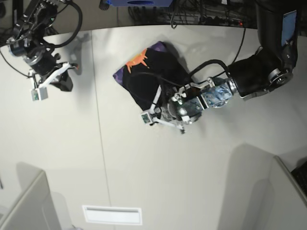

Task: Fold the T-shirt properly
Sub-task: 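Flip the folded stack over with the left gripper and press it flat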

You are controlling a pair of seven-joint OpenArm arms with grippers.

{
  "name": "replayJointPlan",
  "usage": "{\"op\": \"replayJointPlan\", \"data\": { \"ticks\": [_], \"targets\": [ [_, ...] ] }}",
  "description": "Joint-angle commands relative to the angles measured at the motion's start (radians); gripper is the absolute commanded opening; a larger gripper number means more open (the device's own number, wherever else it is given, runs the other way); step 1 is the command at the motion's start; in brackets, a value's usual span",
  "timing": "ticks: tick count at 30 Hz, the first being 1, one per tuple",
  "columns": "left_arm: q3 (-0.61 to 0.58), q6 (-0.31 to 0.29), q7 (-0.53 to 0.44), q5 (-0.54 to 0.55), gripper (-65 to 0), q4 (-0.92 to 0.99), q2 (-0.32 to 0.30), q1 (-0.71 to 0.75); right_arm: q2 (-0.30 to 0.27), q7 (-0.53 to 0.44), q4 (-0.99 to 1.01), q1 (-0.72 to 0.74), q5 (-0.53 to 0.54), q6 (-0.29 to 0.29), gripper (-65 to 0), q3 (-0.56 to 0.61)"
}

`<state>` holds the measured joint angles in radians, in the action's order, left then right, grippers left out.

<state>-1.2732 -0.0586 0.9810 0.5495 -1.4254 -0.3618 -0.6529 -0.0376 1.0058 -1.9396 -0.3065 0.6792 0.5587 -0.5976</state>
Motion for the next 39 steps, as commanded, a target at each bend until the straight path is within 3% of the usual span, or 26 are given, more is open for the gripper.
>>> {"op": "replayJointPlan", "data": {
  "ticks": [1,5,10,16,26,32,37,39],
  "targets": [
    [-0.009,-0.011,-0.003,-0.056,-65.0,0.001,0.013,-0.005,-0.009,-0.023,-0.013,0.0,0.018,0.002,-65.0,-0.003],
    [0.003,-0.1,-0.006,-0.174,-65.0,-0.005,0.065,0.023,-0.009,-0.025,-0.013,-0.013,0.018,0.001,-65.0,-0.003],
    [0.002,-0.125,-0.115,-0.3,-65.0,-0.045,0.097,0.071,-0.009,-0.025,-0.011,-0.029,0.018,0.001,-65.0,-0.003],
    [0.003,-0.192,-0.233,-0.316,-65.0,-0.044,0.099,0.089,-0.008,-0.025,0.009,-0.035,0.017,0.001,-65.0,-0.003],
    [0.003,-0.198,-0.238,-0.319,-65.0,-0.044,0.132,0.078,-0.006,-0.025,0.073,-0.033,0.017,0.001,-65.0,0.005],
    [-0.007,-0.2,-0.238,-0.449,-65.0,-0.038,0.151,0.054,0.04,-0.023,0.076,-0.092,0.017,0.001,-65.0,0.009],
    [-0.001,-0.2,-0.238,-0.461,-65.0,-0.038,0.168,0.045,0.058,-0.005,0.154,-0.115,0.015,0.001,-65.0,0.02],
    [-0.007,-0.2,-0.238,-0.464,-65.0,-0.036,0.168,0.046,0.057,0.002,0.159,-0.125,0.015,0.001,-65.0,0.075]
  ]
}}
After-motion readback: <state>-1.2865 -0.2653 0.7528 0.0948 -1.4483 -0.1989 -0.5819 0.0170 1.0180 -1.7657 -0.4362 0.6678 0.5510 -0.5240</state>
